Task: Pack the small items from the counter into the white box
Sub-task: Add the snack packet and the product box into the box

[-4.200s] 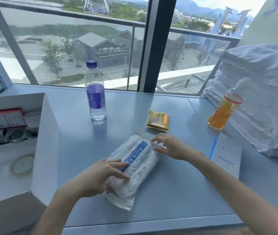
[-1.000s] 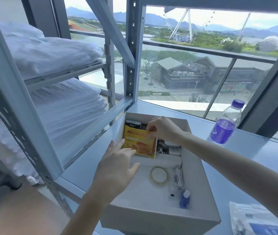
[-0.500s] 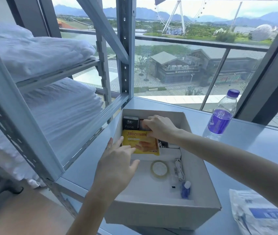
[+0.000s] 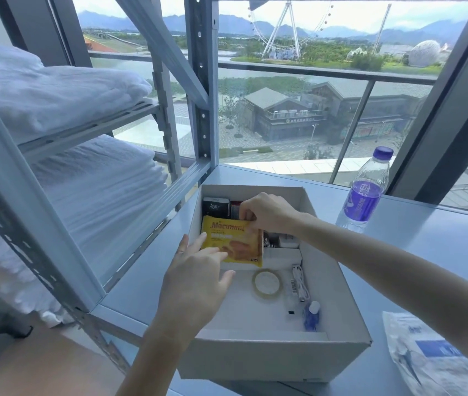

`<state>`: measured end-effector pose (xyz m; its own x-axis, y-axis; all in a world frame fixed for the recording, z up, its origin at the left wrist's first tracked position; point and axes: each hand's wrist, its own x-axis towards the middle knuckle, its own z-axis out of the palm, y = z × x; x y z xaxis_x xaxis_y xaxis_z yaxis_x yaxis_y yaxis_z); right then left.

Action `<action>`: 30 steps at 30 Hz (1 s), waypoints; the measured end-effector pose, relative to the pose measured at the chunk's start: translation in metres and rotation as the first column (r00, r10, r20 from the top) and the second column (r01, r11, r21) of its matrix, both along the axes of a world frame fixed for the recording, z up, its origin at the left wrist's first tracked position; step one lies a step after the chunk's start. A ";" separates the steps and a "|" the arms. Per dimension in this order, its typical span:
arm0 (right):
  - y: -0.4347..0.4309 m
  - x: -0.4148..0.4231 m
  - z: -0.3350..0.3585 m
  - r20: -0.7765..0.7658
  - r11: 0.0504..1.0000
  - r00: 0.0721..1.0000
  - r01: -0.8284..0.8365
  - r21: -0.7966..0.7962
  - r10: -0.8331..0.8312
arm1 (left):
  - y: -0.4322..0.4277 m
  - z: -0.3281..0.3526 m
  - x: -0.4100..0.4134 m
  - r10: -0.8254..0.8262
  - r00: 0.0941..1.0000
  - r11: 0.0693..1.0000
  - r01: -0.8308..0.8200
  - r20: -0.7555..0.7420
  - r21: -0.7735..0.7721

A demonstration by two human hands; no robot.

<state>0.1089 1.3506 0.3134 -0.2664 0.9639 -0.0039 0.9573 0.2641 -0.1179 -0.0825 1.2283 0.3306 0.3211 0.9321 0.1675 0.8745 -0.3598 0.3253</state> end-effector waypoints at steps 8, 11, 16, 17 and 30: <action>-0.008 0.016 0.021 -0.032 0.925 0.999 -0.029 0.380 0.044 | 0.002 -0.001 -0.001 -0.022 0.999 1.000 0.022 -0.046 -0.008; -0.008 0.014 0.015 0.011 0.939 0.998 -0.058 0.338 0.057 | 0.003 -0.004 -0.001 -0.032 0.997 0.999 0.033 -0.066 0.010; 0.002 0.003 0.014 -0.120 0.959 0.986 -0.079 0.271 0.115 | 0.002 -0.004 -0.001 -0.040 0.996 0.999 0.042 -0.084 0.022; 0.005 0.000 0.015 -0.151 0.960 0.982 -0.069 0.271 0.114 | 0.002 -0.005 -0.001 -0.044 0.995 0.999 0.047 -0.090 0.028; 0.011 -0.002 0.010 -0.073 0.953 0.996 -0.020 0.302 0.044 | 0.009 -0.016 -0.002 -0.081 0.989 0.993 0.091 -0.127 0.079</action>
<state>0.1073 1.3620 0.3235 -0.2846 0.9081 0.3072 0.9390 0.3287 -0.1017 -0.0847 1.2373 0.3144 0.4225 0.8844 0.1983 0.8706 -0.4568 0.1828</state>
